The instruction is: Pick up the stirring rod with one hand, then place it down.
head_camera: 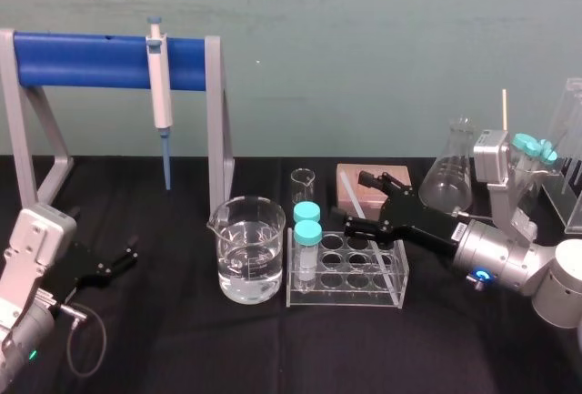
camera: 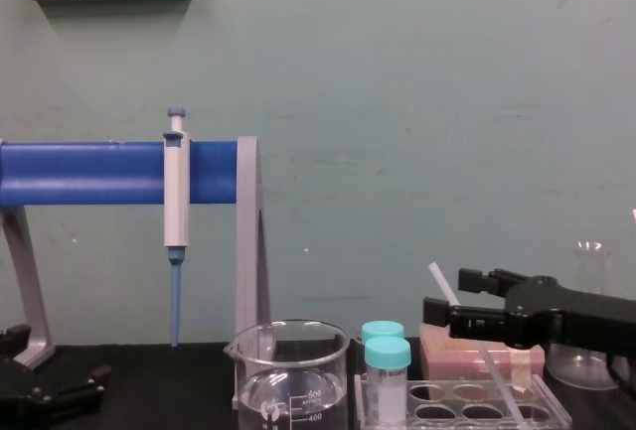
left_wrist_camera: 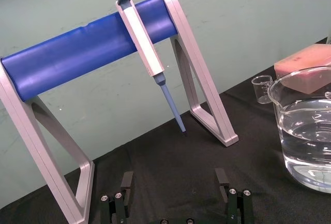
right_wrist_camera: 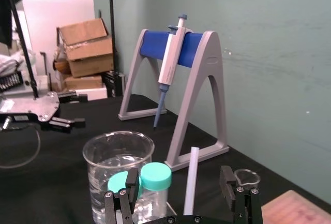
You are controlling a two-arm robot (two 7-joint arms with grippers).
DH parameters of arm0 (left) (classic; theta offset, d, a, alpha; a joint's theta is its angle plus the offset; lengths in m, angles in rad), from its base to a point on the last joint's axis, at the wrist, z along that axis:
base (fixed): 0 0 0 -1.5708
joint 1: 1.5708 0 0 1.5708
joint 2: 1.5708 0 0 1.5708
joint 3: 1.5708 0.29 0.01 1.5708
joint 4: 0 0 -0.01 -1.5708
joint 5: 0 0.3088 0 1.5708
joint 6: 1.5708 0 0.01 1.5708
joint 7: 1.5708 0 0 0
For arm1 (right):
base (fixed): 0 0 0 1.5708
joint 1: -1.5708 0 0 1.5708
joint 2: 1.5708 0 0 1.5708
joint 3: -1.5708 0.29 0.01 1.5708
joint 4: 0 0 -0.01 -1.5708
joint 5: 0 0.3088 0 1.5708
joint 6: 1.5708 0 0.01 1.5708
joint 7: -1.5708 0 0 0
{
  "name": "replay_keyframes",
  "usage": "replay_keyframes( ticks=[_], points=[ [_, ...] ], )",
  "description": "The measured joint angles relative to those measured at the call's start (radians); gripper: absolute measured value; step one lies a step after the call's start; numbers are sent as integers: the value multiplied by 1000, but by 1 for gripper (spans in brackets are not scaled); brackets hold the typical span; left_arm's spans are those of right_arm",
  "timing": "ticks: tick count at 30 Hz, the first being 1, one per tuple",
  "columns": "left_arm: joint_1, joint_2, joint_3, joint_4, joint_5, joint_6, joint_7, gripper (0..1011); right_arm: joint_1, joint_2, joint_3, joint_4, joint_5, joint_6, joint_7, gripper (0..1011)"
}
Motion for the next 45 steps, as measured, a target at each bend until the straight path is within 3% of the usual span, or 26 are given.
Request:
replay_keyframes(
  ticks=[9,27,45],
  points=[
    [0,0,0,0,0,0,0,1000,8,-20,8,26,38,57,20,1003],
    [0,0,0,0,0,0,0,1000,-1,-22,14,36,71,148,0,1003],
    [0,0,0,0,0,0,0,1000,-4,-20,12,28,71,155,-9,1003]
  ],
)
